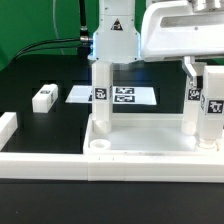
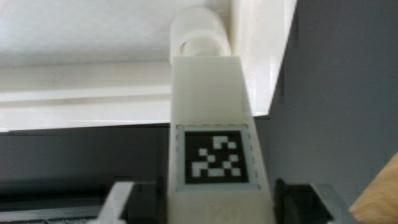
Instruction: Assemble desk
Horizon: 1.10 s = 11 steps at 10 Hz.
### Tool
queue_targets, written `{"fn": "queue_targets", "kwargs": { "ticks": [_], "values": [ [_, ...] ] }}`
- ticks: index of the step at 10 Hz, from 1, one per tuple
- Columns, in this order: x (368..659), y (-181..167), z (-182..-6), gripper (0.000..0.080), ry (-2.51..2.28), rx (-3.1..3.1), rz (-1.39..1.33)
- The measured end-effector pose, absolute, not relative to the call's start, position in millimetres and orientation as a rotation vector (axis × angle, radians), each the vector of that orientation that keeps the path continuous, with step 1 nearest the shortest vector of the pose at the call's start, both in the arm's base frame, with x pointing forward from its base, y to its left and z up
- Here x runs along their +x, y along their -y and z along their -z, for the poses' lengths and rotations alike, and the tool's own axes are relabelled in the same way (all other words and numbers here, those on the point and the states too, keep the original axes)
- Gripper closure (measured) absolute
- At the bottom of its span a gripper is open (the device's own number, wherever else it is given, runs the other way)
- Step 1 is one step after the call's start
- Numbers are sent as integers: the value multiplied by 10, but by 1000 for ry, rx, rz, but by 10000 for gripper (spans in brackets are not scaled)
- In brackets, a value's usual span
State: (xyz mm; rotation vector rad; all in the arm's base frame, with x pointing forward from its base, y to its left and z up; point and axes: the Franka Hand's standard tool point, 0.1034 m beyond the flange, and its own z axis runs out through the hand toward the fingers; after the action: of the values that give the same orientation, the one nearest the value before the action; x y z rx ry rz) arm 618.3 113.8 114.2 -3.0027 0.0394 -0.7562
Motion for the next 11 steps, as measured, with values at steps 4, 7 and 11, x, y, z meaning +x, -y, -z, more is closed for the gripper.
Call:
{"fn": "queue_targets", "kwargs": {
  "ticks": [4,7,11],
  "values": [
    [6165,-1118,-1057,512,-39,-3009,764],
    [6163,-1117,-1055,413,-40,-3008,770],
    [6177,-1140,-1204,158,-45,-2999,747]
  ]
}}
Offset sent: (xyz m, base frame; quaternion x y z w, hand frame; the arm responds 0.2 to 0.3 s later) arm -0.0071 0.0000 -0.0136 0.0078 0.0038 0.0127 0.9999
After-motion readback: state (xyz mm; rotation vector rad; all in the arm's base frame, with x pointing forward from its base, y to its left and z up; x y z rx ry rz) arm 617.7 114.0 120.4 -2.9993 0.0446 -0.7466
